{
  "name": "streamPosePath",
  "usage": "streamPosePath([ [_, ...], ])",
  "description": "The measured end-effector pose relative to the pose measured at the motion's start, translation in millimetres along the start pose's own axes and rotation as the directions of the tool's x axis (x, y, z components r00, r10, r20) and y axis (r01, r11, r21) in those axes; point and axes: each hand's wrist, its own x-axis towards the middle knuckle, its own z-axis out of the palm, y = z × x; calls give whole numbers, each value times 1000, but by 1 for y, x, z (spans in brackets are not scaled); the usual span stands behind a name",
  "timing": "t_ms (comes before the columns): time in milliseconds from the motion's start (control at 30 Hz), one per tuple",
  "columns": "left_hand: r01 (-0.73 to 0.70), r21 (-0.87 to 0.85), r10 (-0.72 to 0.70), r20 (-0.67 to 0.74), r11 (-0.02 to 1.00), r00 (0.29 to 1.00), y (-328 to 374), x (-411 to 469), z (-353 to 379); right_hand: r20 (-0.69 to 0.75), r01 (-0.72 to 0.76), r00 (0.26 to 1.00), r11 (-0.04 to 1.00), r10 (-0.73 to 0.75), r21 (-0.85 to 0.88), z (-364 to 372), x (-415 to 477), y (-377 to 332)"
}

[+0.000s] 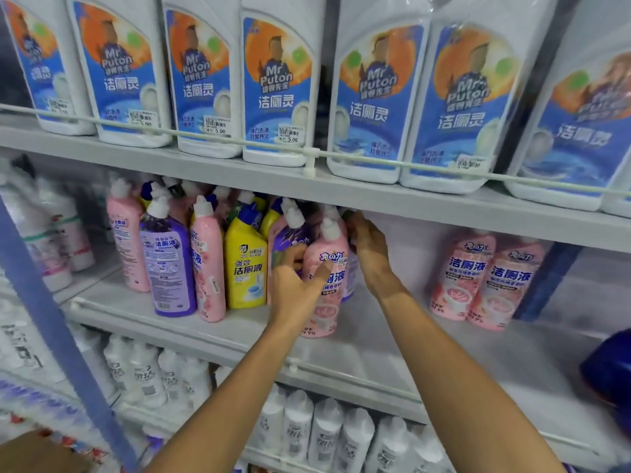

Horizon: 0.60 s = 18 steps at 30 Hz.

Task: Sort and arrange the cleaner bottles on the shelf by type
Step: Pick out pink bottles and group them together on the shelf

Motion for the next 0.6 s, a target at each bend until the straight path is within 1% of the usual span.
streamPosePath([
  [67,88,15,-88,37,996,995,-12,-3,5,14,8,1000,1000,-9,12,-1,4,10],
  [133,177,73,-183,99,982,978,-31,-9,8,39,40,998,999,-39,-34,-3,7,17],
  [167,190,86,-200,118,978,973,-41,-13,9,46,55,998,996,-52,-69,-4,8,18],
  [267,177,71,-186,137,982,973,-57,-21,3,55,60,997,989,-52,-138,-6,10,25],
  [333,157,53,-164,158,986,974,-58,-20,-5,98,52,995,986,-37,-158,-7,11,32],
  [433,134,33,-138,178,990,974,-54,-21,-21,161,33,987,989,-10,-143,-3,8,51],
  [533,125,63,-134,164,990,977,-54,-24,-34,209,56,978,985,-21,-161,2,0,75],
  [600,127,71,-137,154,989,979,-55,-25,-39,208,36,978,993,-11,-114,4,-5,85],
])
